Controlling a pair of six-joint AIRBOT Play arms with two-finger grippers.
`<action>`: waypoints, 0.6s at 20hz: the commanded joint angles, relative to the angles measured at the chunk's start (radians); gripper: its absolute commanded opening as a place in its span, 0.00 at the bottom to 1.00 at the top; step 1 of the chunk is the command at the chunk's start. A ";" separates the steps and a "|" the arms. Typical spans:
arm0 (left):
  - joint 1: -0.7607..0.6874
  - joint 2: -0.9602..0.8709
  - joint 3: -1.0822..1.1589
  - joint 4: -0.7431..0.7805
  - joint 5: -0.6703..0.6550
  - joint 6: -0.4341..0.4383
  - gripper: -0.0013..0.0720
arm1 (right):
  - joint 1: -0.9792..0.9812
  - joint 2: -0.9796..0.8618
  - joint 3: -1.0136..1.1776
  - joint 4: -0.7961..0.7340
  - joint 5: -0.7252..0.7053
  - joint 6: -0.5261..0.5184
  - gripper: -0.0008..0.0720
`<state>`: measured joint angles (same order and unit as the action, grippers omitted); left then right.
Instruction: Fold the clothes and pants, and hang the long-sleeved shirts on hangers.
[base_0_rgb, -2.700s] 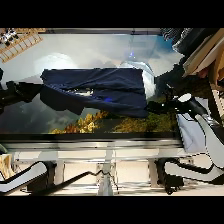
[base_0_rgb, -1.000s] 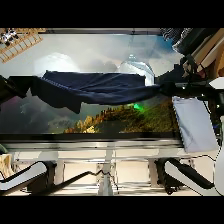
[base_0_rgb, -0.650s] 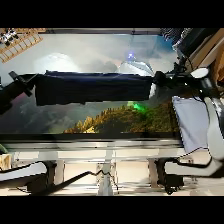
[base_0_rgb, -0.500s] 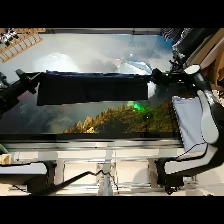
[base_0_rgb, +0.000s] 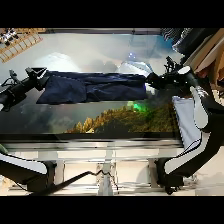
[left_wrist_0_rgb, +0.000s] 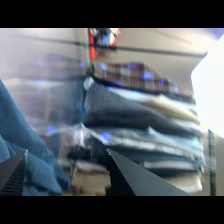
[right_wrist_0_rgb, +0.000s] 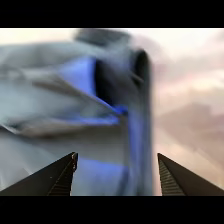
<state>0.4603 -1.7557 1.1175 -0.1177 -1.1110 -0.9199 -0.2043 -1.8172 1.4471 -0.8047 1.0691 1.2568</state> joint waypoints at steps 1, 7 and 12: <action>0.042 0.040 0.006 0.159 -0.140 0.016 0.61 | -0.047 -0.027 0.002 -0.011 0.146 -0.018 0.86; -0.030 0.196 0.006 0.587 -0.074 0.054 0.17 | 0.006 -0.140 0.005 0.239 0.132 -0.133 0.86; -0.161 0.213 0.006 0.731 -0.024 0.052 0.03 | 0.058 -0.136 0.061 0.068 0.195 -0.109 0.03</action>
<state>0.3695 -1.5578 1.1229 0.4896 -1.1587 -0.8715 -0.1642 -1.9591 1.4765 -0.6621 1.2041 1.1431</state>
